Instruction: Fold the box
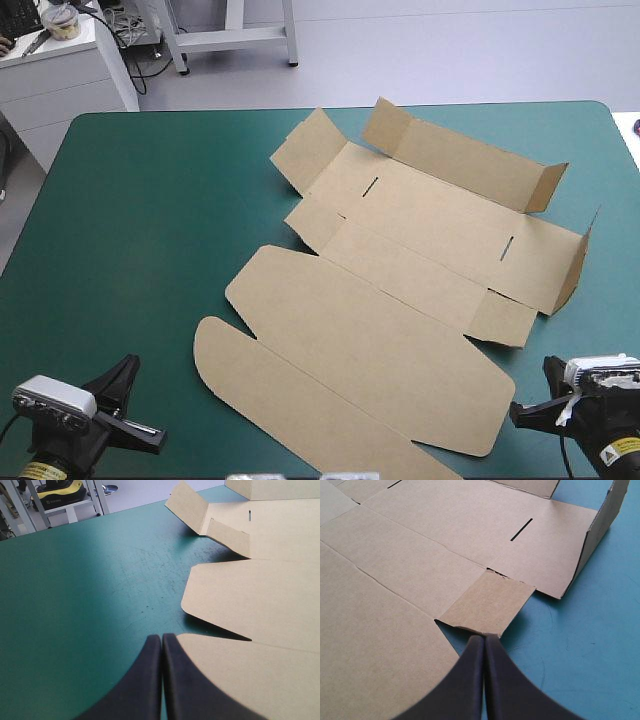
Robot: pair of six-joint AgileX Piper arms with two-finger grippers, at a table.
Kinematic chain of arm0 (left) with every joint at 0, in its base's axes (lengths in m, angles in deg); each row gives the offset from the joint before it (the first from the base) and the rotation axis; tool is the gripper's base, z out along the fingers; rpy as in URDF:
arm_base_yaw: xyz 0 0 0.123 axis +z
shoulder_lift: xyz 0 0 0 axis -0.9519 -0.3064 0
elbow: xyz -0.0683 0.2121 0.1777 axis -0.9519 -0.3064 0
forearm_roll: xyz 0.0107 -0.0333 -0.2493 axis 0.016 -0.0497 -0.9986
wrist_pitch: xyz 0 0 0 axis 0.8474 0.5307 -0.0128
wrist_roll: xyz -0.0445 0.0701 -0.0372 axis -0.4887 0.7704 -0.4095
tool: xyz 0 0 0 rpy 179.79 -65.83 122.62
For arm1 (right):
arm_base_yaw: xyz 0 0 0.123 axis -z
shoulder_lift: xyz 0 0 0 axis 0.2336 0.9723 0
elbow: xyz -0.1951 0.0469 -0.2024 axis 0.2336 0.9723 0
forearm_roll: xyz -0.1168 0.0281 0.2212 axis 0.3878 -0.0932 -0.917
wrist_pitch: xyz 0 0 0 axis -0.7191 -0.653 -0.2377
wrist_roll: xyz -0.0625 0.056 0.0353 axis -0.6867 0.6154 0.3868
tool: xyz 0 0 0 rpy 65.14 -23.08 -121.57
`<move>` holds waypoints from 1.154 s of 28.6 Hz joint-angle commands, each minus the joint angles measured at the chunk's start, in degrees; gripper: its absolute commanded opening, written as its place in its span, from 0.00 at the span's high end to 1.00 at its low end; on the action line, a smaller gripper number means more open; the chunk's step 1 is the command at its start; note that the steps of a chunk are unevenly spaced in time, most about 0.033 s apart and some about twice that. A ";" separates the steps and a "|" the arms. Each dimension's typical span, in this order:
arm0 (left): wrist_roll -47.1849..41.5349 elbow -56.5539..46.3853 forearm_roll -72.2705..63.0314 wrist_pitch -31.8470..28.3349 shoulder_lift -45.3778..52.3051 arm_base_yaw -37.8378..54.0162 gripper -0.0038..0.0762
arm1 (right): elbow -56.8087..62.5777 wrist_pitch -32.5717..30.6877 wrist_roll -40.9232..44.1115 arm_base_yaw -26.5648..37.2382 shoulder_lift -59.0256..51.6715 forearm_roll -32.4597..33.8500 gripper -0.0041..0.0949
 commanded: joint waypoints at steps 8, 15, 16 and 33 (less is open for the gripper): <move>-0.36 1.42 -0.88 -4.13 -0.82 0.09 0.96 | -1.93 3.48 -0.09 -0.19 0.55 -0.37 0.98; -0.36 1.42 -0.88 -4.13 -0.82 0.09 0.96 | -1.93 3.25 -0.09 -0.19 0.65 -0.37 0.97; -0.36 1.42 -0.88 -4.13 -0.82 0.09 0.96 | -1.93 3.25 -0.09 -0.19 0.65 -0.37 0.96; -0.36 1.42 -0.88 -4.13 -0.82 0.09 0.96 | -2.99 1.18 8.90 -0.19 1.31 1.01 0.27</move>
